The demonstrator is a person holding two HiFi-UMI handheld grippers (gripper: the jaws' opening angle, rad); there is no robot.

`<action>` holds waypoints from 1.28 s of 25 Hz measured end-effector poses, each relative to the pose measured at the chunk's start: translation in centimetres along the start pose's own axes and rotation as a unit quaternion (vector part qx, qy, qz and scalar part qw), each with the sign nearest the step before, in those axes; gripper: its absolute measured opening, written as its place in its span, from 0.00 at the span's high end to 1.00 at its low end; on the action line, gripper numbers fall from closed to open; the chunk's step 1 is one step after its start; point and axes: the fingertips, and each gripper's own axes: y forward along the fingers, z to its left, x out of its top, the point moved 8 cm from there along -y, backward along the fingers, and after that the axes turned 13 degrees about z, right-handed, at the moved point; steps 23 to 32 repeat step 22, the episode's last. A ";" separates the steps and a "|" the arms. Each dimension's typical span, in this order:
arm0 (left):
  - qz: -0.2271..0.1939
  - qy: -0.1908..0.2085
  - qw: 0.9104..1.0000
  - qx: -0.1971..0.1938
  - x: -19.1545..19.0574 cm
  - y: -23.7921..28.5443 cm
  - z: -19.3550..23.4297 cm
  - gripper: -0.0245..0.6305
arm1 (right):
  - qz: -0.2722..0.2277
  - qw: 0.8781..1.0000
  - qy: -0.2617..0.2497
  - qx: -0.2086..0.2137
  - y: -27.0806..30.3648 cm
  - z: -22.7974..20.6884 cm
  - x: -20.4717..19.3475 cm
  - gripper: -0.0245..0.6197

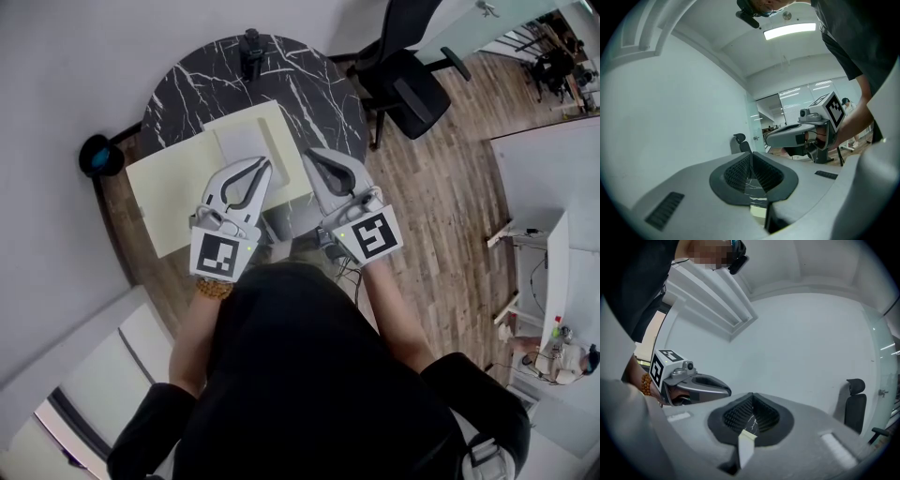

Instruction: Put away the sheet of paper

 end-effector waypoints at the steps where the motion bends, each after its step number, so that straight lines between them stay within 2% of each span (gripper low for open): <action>1: 0.001 0.000 1.000 -0.001 -0.1 0.1 0.0 0.92 | 0.001 1.000 0.001 0.000 0.0 0.0 0.0 0.97; 12: 0.007 0.002 1.000 -0.008 -0.7 1.0 0.7 0.92 | 0.008 1.000 0.005 -0.005 0.3 -0.5 -0.3 0.97; 18: 0.023 0.003 1.000 -0.009 -1.8 1.6 1.6 0.92 | 0.013 1.000 0.007 -0.003 1.0 -0.6 -0.6 0.97; 22: 0.034 0.026 0.999 -0.014 -2.6 2.5 2.3 0.92 | 0.019 1.000 0.010 -0.004 1.3 -1.1 -0.7 0.97; 32: 0.034 0.026 0.999 -0.014 -2.6 2.5 2.3 0.92 | 0.019 1.000 0.010 -0.004 1.3 -1.1 -0.7 0.97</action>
